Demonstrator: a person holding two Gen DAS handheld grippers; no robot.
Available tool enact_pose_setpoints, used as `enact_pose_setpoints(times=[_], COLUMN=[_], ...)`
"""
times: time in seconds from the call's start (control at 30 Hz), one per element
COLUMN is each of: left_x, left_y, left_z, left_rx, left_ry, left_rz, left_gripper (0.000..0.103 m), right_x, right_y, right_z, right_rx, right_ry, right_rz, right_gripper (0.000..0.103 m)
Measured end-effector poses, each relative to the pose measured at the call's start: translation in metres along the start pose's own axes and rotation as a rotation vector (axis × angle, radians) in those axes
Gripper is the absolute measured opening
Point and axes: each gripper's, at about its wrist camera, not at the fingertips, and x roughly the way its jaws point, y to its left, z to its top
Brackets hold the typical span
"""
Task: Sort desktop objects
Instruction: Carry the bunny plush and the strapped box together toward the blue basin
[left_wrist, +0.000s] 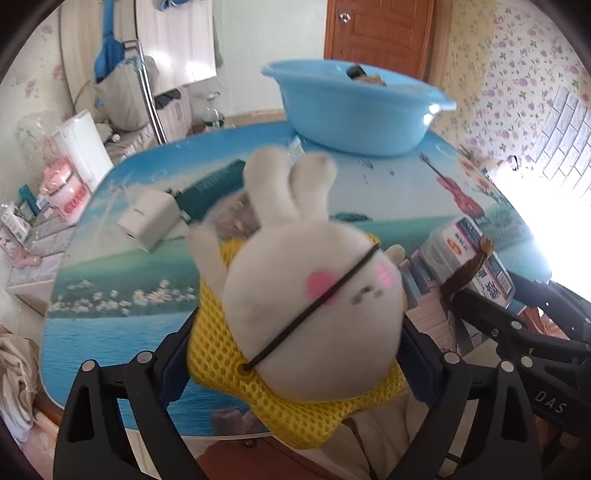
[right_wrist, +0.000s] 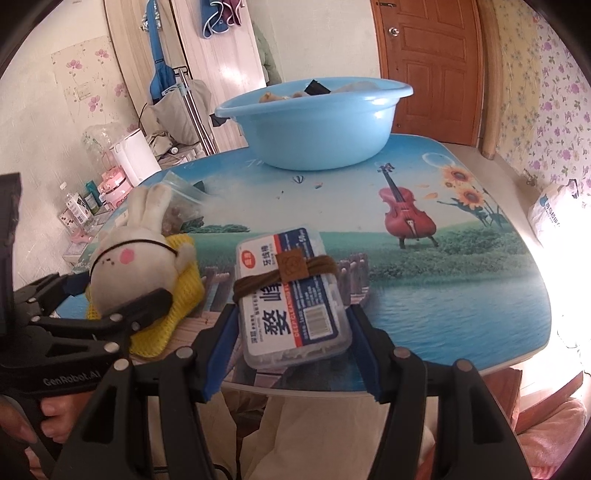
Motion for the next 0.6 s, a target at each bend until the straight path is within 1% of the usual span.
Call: enact_pose_setpoints(times=[0.13,0.17,0.2,0.27,0.33,0.37,0.4,0.47,0.6], left_x=[0.002,0.002,0.001,-0.002,-0.005,-0.006,-0.009,-0.014,-0.026], left_y=[0.0,0.0,0.0,-0.001,-0.002,-0.001,-0.001,0.0,0.004], left_z=[0.001,0.001,0.001,0.001,0.001,0.002,0.002,0.004,0.01], left_rx=[-0.002,-0.001,0.001,0.009,0.011,0.011,0.01,0.007,-0.006], left_ry=[-0.021,-0.024,-0.03,-0.045,-0.056,-0.061,-0.067,-0.089,-0.128], left_rz=[-0.004,-0.006,-0.019,-0.024,-0.023,-0.024,-0.022,-0.014,-0.014], left_gripper=[0.093,0.091,0.087,0.07,0.066,0.065,0.065,0.065,0.064], right_x=[0.001,0.001,0.002,0.003,0.004,0.003,0.003,0.003,-0.006], right_y=[0.001,0.002,0.002,0.005,0.007,0.008,0.008,0.009,0.008], right_z=[0.0,0.0,0.001,0.001,0.001,0.001,0.001,0.002,0.007], right_rx=[-0.006,-0.008,-0.012,-0.024,-0.036,-0.042,-0.048,-0.059,-0.058], right_ry=[-0.002,-0.001,-0.001,0.0,0.001,-0.001,-0.002,-0.002,-0.043], right_rz=[-0.006,-0.007,-0.008,-0.009,-0.009,0.004,0.005,0.01,0.007], right_gripper=[0.06,0.061,0.065,0.071,0.072,0.068,0.053,0.054,0.054])
